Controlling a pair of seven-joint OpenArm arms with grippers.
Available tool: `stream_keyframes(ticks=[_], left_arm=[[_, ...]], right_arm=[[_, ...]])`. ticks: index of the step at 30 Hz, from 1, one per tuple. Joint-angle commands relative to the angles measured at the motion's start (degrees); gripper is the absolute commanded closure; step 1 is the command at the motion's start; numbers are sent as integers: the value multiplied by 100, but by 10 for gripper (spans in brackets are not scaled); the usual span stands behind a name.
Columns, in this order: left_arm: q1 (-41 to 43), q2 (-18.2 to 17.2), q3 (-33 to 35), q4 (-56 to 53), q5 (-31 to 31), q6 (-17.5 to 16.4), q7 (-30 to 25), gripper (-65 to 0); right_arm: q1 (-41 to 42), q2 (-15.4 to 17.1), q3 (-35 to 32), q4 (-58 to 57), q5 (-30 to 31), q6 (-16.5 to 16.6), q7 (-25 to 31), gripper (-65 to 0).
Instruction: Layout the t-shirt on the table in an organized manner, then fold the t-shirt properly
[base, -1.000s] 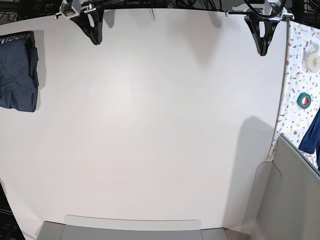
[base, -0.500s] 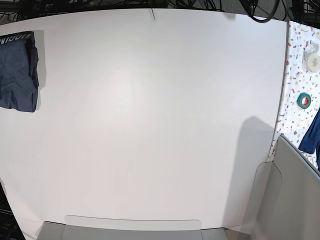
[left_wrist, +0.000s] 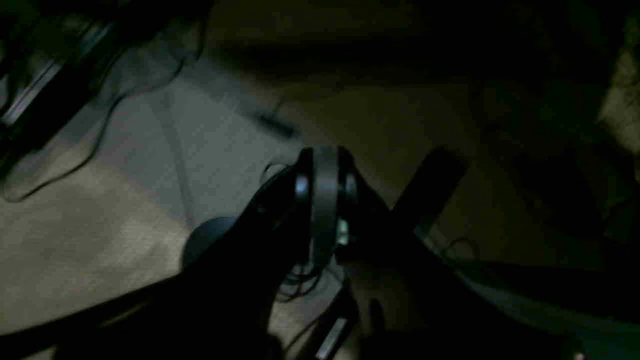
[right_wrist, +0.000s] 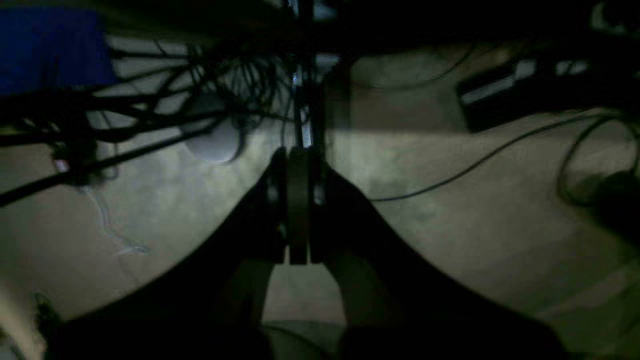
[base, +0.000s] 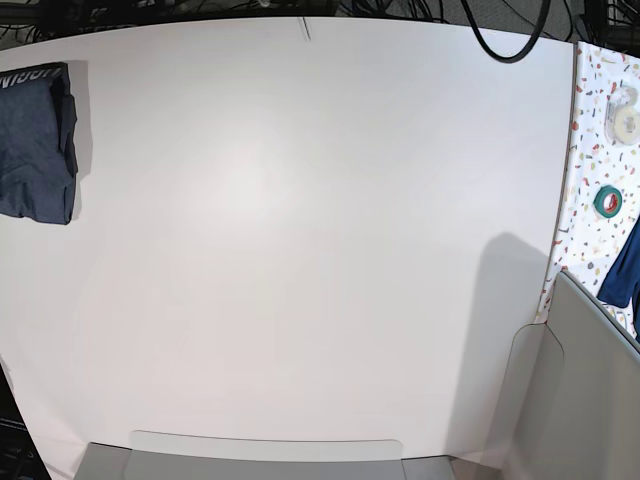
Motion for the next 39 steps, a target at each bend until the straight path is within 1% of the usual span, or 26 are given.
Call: stream_keyframes(ticks=[1,5,7,11,14,16,18,19,20,21,23,24,25,29,34,39], left_arm=[[-2,24,0,-256,-5,0,-23,0],[-696,-125,97,-1364,12,0,-5,0],[-1048,-248,396,-1936,12,0,4,0],[-1461,-362,1178,-2525,12,0,4,0],[-1734,-362,1521,-2771,12,0,48,0],[-1918,-406,1662,-2894,12,0,399,-6],[-2077,-477,1882,-2894,12,0,962,-28],[-2147,-477,2022,-2894,12,0,1226,-40],[-2182,-485,2128,-2894,12,0,1366,-49],[-2226,-485,2251,-2894,12,0,1472,-56],[-2261,-485,2409,-2894,12,0,1577,-62],[-2270,-485,2462,-2894,12,0,1604,-62],[-2288,-485,2471,-2894,12,9,1612,-62],[-2349,-468,2462,-2911,12,9,1630,-62],[-2349,-468,2462,-2911,12,9,2078,-62],[-2349,-468,2471,-2911,12,9,2307,-60]], right_arm=[[84,46,19,-148,12,38,95,0],[848,11,19,-1053,4,38,95,0],[1253,-42,19,-1572,-23,38,95,0],[1886,-156,19,-2425,-23,38,95,0],[2325,-279,19,-2926,-23,20,95,0],[2580,-367,45,-3198,-23,20,95,0],[2756,-472,37,-3400,-23,-138,95,0],[2818,-508,37,-3471,-23,-340,95,0],[2835,-543,37,-3488,-23,-560,95,0],[2844,-613,37,-3480,-23,-823,95,0],[2844,-675,37,-3471,-23,-1219,95,0],[2844,-701,37,-3471,-23,-1386,95,0],[2835,-710,37,-3471,-23,-1465,95,0],[2809,-789,37,-3462,-23,-1492,130,0],[2835,-780,37,-3453,-23,-1492,139,0],[2870,-780,37,-3453,-23,-1500,139,0]])
